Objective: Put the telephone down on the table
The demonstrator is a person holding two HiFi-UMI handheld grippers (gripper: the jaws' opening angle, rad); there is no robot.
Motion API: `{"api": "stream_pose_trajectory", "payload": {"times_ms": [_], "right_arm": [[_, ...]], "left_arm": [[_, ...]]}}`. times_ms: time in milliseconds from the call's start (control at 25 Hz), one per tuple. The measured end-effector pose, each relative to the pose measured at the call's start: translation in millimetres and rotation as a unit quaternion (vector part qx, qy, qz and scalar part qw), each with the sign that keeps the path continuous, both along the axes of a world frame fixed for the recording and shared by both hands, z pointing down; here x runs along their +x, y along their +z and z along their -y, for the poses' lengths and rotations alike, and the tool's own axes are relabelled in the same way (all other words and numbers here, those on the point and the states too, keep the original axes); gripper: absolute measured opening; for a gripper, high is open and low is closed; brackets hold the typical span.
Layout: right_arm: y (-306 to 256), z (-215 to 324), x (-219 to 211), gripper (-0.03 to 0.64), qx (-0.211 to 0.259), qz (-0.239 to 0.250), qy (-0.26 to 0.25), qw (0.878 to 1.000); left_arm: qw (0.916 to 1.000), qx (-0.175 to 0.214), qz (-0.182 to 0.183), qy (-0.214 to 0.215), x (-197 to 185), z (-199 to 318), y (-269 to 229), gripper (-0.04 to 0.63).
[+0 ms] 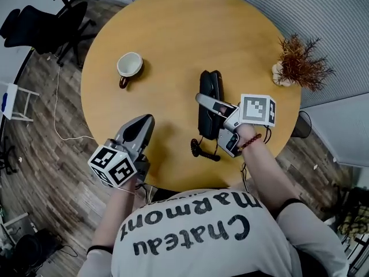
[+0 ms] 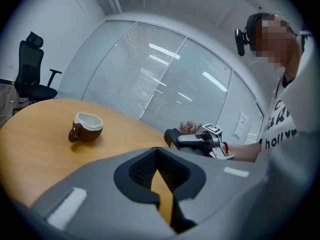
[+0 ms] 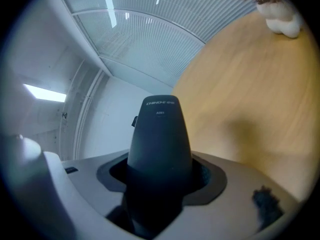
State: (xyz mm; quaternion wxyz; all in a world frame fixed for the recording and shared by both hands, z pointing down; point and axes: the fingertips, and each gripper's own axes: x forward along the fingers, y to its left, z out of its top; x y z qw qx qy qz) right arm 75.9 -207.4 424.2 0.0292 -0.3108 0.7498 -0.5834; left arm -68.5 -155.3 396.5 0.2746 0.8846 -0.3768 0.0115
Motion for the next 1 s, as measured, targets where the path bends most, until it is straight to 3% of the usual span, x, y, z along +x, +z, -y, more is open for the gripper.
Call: {"api": "stream_pose_trajectory", "payload": {"times_ms": [200, 440, 760, 1000], "right_arm": [[9, 34, 3, 0.295, 0.026, -0.067, -0.020, 0.997], [10, 55, -2, 0.295, 0.053, -0.103, -0.026, 0.993], [19, 58, 12, 0.295, 0.047, -0.143, -0.001, 0.989], [22, 71, 10, 0.295, 0.045, -0.188, -0.001, 0.981]], "left_arm": [[0.9996, -0.003, 0.011, 0.026, 19, 48, -3, -0.008], [0.9971, 0.006, 0.030, 0.070, 43, 77, 2, -0.007], [0.9963, 0.019, 0.006, 0.083, 68, 96, 14, -0.012], [0.9942, -0.004, -0.015, 0.106, 80, 108, 32, -0.011]]}}
